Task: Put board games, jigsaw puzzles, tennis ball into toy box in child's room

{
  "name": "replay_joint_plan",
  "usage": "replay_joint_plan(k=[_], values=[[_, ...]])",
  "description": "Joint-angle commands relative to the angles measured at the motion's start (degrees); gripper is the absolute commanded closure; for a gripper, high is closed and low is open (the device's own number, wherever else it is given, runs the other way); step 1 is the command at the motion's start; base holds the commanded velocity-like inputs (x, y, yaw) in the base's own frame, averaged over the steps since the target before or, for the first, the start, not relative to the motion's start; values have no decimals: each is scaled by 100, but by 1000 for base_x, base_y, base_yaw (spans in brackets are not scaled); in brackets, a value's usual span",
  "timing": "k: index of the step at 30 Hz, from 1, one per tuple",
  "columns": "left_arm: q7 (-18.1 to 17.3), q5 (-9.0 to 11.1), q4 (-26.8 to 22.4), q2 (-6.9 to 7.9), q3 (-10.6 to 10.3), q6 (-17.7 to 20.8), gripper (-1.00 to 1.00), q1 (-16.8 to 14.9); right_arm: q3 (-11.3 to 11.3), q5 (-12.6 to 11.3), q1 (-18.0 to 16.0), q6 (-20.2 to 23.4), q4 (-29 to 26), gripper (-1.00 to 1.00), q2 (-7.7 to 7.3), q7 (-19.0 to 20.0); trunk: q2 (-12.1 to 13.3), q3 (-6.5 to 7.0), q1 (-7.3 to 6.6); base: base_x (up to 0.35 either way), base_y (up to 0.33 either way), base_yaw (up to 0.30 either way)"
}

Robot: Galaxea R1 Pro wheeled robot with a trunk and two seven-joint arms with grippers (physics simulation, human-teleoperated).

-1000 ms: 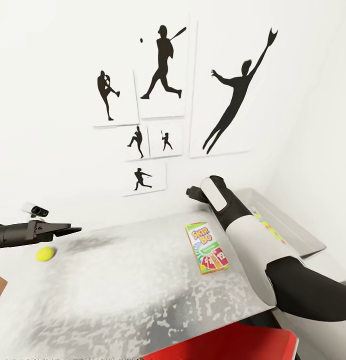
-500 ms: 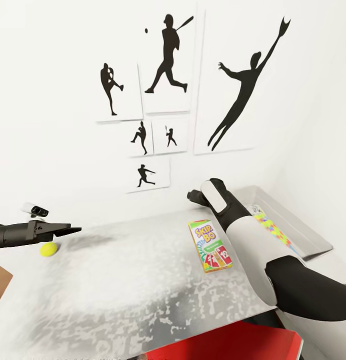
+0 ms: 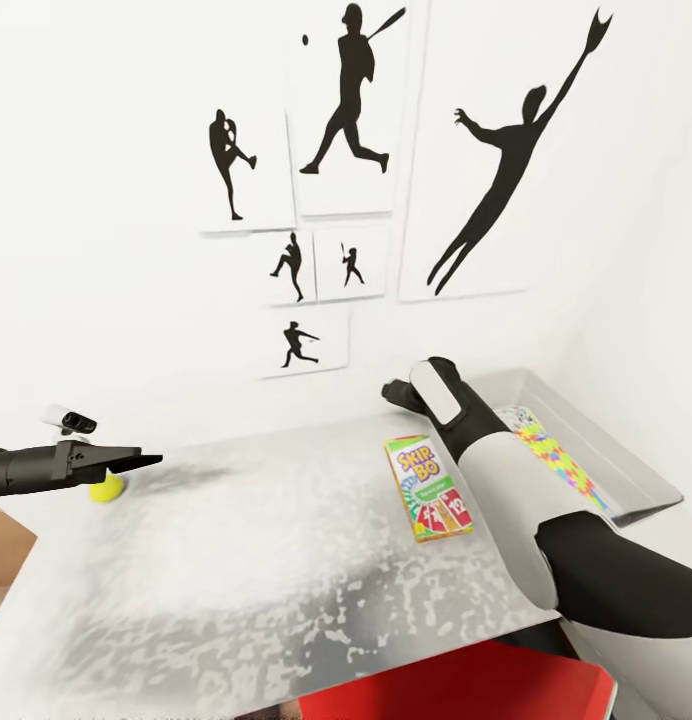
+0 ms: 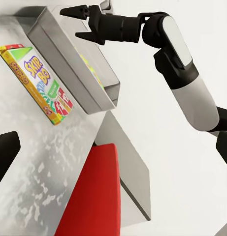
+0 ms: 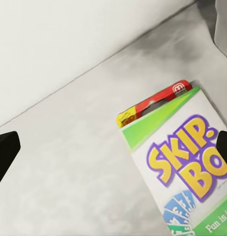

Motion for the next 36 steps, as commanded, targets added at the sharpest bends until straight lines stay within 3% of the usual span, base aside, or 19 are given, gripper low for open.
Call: replay_joint_plan(k=[1, 29, 36], values=[[-24, 0, 0, 1, -7, 61, -100, -6, -4, -60, -3, 1, -6, -100, -13, -57, -13, -21, 3, 0, 0, 75], [-24, -5, 1, -2, -7, 61, -100, -6, -15, -10, 12, -520, 549, -100, -104, -71, -13, -275, 3, 0, 0, 76], [-24, -3, 0, -2, -7, 60, -100, -6, -29, -5, 5, -530, 556, -100, -294, -75, -13, -339, 3, 0, 0, 77]])
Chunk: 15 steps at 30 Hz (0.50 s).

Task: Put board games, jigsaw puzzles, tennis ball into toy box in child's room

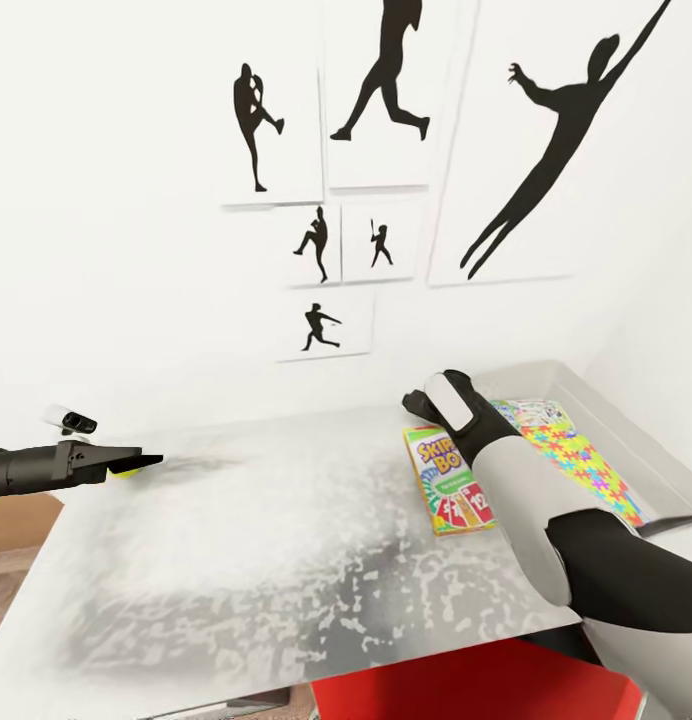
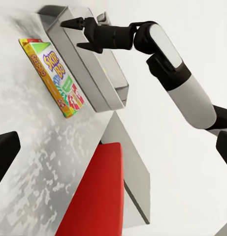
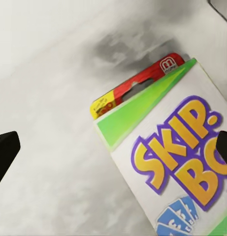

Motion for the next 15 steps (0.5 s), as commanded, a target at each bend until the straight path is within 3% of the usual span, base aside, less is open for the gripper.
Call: replay_joint_plan(k=[1, 5, 15], values=[[-24, 1, 0, 3, -7, 61, -100, -6, 28, -53, -9, 25, -7, -100, -60, -48, -12, -20, 3, 0, 0, 77], [-24, 1, 0, 3, -7, 61, -100, -6, 17, -57, -31, 60, -12, -100, -188, -47, -12, -57, 3, 0, 0, 77], [-24, 1, 0, 3, -7, 61, -100, -6, 16, -58, -167, 74, -15, -100, -281, -47, -12, -147, 3, 0, 0, 77]])
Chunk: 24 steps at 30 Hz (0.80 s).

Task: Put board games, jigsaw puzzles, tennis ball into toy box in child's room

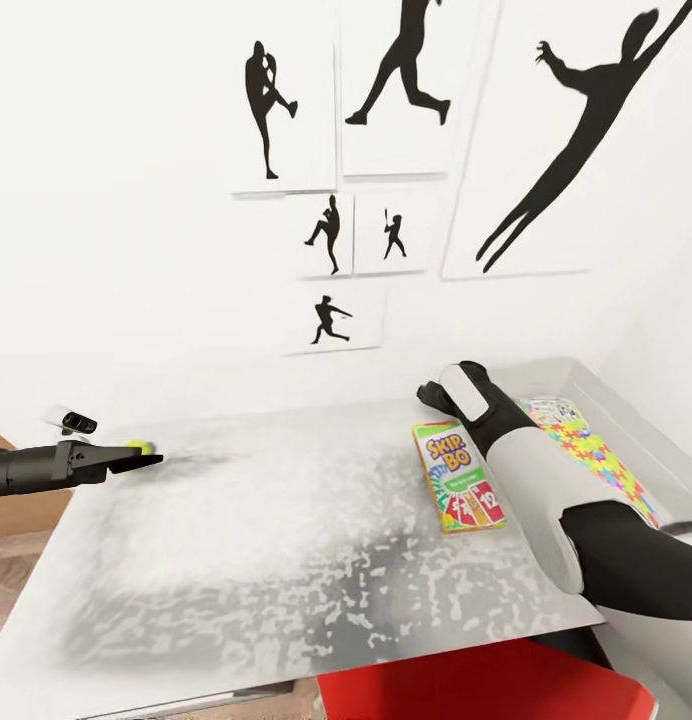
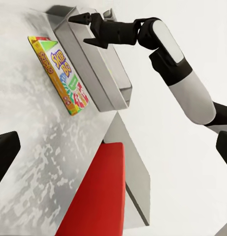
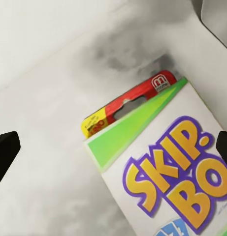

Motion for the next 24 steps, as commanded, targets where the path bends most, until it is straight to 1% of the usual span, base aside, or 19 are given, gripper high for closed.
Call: replay_joint_plan(k=[1, 6, 14, 18, 24], values=[[-24, -2, 2, 3, -7, 61, -100, -6, 31, -53, -32, 14, -7, -100, -32, -48, -12, -20, 3, 0, 0, 77], [-24, -3, 0, 3, -7, 61, -100, -6, 34, -55, -116, 14, -3, -100, -103, -48, -12, -65, 3, 0, 0, 77], [-24, -1, 0, 3, -7, 61, -100, -6, 43, -49, -135, -1, 1, -100, -126, -54, -12, -138, 3, 0, 0, 77], [-24, -5, 0, 3, -7, 61, -100, -6, 62, -47, -136, -16, -3, -100, -143, -117, -12, -175, 3, 0, 0, 77], [-24, -5, 0, 3, -7, 61, -100, -6, 60, -46, -110, -1, -41, -100, -291, -275, -12, -229, 3, 0, 0, 77]])
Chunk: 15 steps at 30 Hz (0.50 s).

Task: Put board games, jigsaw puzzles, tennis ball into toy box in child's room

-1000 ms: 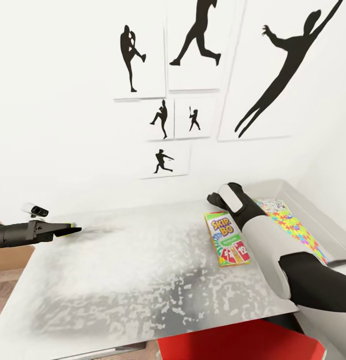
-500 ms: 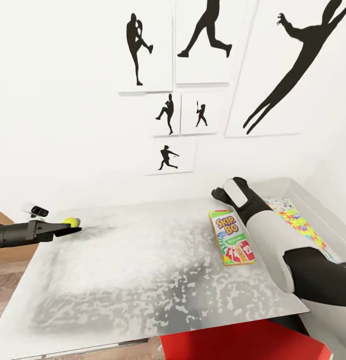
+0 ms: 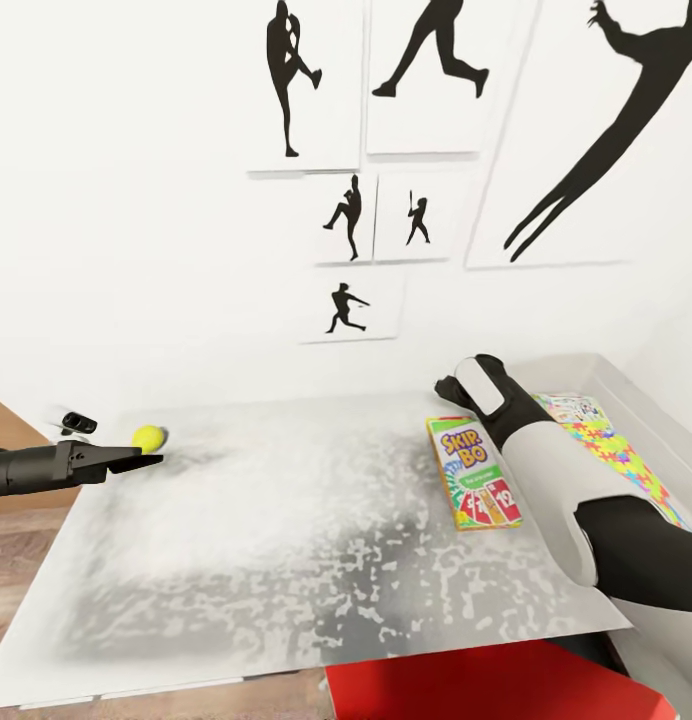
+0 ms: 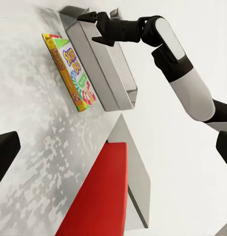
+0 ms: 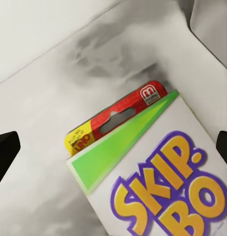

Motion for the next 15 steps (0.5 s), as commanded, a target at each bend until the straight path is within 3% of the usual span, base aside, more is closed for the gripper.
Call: replay_joint_plan(k=[1, 9, 15], values=[[-24, 0, 0, 3, -7, 59, -100, -6, 28, -43, 3, 23, -13, -100, -30, -52, -12, -19, 3, 0, 0, 73], [-24, -1, 0, 3, -7, 60, -100, -6, 24, -43, 29, 19, -24, -100, -75, -30, -12, -41, 3, 0, 0, 14], [-24, -1, 0, -2, -7, 60, -100, -6, 33, -43, 30, 23, -25, -100, -75, -38, -12, -45, 3, 0, 0, -196]])
